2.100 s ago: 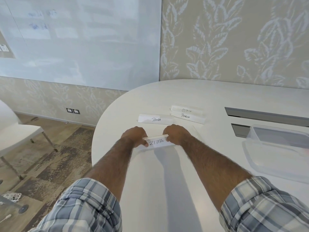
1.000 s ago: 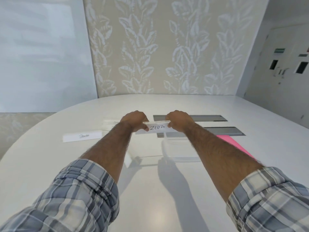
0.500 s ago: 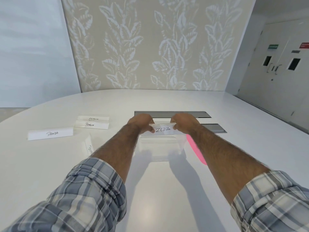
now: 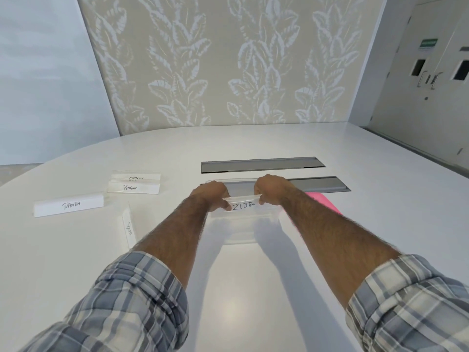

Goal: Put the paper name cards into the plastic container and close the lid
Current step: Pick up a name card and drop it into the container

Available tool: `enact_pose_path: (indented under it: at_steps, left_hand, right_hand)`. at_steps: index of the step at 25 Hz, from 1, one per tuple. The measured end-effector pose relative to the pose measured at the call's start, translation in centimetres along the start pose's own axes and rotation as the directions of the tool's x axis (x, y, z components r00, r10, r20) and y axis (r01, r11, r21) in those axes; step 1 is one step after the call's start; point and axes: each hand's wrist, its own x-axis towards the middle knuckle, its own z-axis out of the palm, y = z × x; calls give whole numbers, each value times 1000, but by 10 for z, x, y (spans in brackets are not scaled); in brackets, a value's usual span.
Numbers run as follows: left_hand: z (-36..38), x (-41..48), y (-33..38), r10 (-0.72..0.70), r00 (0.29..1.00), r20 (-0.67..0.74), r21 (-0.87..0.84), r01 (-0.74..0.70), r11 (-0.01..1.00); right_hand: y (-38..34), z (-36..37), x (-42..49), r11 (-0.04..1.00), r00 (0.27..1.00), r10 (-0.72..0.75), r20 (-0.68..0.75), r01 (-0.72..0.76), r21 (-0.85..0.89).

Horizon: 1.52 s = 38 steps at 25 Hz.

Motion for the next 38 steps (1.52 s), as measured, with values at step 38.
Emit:
enact_pose_path:
  at_steps: [38]
  left_hand:
    - [-4,31,-6,46,999,1,-94,-46,994]
  right_hand:
    - [1,-1,30,994,998,4,69,-11,107]
